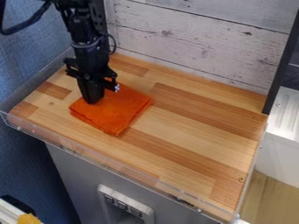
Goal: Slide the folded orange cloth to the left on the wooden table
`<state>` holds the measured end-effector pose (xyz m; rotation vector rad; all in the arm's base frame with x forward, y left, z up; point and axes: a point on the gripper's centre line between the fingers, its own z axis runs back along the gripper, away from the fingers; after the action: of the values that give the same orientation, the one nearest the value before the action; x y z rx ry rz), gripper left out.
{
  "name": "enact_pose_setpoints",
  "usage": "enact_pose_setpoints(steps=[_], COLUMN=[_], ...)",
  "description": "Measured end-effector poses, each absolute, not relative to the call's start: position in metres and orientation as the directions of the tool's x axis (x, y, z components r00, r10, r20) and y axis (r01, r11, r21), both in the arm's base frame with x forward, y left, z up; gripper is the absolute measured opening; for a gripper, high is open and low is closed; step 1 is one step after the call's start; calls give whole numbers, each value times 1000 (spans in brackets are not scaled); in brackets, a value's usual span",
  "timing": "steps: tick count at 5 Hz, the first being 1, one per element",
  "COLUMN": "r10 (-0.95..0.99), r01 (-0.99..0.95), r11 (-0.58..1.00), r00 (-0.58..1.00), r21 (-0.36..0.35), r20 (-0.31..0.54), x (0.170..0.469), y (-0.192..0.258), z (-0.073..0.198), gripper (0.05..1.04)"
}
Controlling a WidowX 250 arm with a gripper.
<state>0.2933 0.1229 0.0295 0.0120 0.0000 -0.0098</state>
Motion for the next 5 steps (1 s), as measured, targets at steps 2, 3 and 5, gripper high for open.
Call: enact_pose_setpoints(steps=[2, 3, 5], r10=[-12, -11, -13], r01=[12, 11, 13], r11=[1000, 1000, 1000], r00=[999, 999, 1000], r21=[-11, -9, 11], r20=[-43, -39, 27], x=[312, 323, 354], y=[118, 112, 93], z=[66, 84, 123], gripper=[759, 989, 997])
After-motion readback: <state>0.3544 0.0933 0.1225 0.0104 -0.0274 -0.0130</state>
